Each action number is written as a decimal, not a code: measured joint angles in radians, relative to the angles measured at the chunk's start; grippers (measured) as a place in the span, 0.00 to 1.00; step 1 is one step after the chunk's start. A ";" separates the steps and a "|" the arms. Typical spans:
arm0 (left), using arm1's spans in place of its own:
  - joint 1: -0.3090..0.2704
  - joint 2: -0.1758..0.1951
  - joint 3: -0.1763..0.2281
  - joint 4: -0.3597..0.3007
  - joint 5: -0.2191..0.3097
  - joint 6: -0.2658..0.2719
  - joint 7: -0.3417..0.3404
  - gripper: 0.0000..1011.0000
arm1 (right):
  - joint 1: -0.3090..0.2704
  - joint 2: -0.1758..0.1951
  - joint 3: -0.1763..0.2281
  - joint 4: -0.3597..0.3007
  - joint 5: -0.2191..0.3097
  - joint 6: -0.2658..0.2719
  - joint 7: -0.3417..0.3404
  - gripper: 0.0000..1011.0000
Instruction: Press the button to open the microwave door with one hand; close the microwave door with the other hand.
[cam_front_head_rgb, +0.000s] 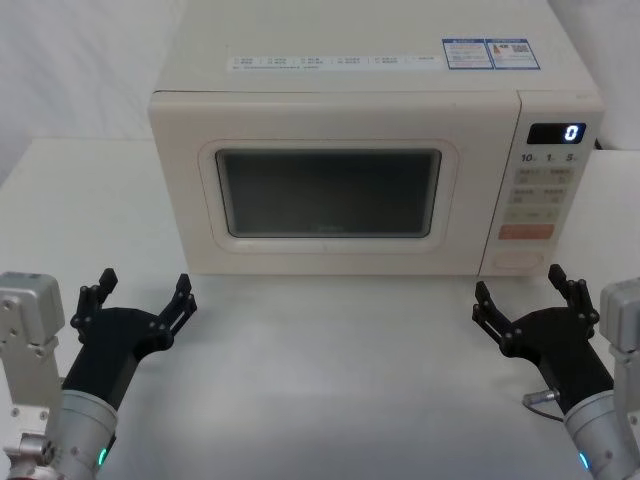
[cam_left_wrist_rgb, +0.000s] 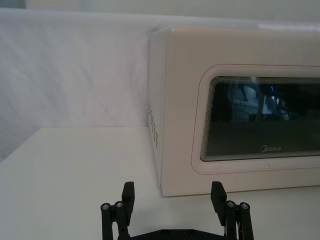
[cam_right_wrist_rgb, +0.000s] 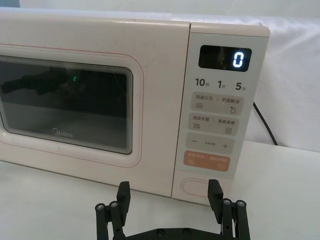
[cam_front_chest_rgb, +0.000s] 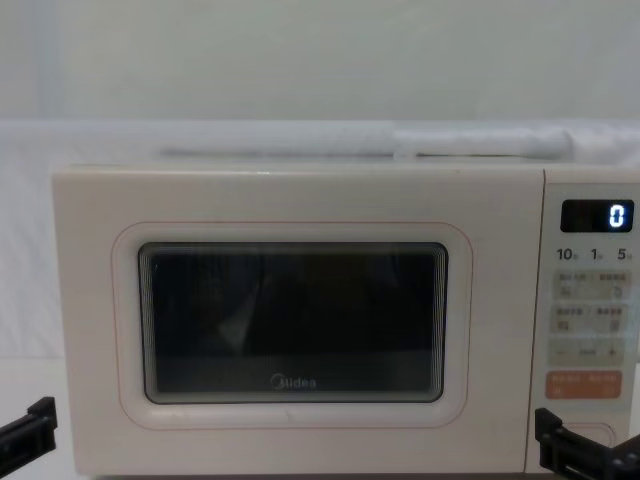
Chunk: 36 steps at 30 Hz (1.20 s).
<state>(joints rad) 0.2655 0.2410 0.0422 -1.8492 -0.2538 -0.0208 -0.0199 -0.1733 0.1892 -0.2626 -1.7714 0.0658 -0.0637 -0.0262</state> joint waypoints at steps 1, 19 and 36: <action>0.000 0.000 0.000 0.000 0.000 0.000 0.000 0.99 | 0.000 0.000 0.000 0.000 0.000 0.000 0.000 0.99; 0.000 0.000 0.000 0.000 0.000 0.000 0.000 0.99 | 0.000 0.000 0.000 0.000 0.000 0.000 0.000 0.99; 0.000 0.000 0.000 0.000 0.000 0.000 0.000 0.99 | 0.000 0.000 0.000 0.000 0.000 0.000 0.000 0.99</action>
<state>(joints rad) 0.2655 0.2409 0.0422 -1.8492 -0.2538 -0.0208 -0.0199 -0.1732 0.1892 -0.2626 -1.7714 0.0659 -0.0637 -0.0262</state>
